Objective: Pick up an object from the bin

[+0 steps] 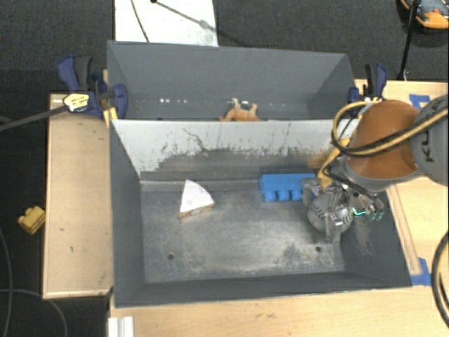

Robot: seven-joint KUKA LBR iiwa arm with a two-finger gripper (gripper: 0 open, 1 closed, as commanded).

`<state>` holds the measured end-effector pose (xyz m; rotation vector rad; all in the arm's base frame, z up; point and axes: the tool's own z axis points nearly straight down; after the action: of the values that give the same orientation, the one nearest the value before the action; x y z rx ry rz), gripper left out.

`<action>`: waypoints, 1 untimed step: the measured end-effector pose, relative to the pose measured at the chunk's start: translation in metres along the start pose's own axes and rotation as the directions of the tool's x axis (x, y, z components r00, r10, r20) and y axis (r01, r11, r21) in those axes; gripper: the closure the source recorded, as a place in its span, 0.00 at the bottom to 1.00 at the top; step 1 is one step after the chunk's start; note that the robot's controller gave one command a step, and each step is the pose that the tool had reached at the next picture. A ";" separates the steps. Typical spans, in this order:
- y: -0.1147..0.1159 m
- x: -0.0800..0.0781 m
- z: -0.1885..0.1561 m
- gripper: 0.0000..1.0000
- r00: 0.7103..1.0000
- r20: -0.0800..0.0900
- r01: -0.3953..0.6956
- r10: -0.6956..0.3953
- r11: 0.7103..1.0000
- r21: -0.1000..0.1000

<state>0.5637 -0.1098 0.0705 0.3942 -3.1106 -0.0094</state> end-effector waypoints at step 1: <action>0.000 0.000 0.000 0.00 1.000 0.001 0.000 0.000 1.000 0.001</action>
Offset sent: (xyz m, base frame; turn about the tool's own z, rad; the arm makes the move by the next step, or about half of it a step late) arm -0.0190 0.0463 0.0094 -0.1465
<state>0.5642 -0.1099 0.0708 0.3942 -3.1120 -0.0087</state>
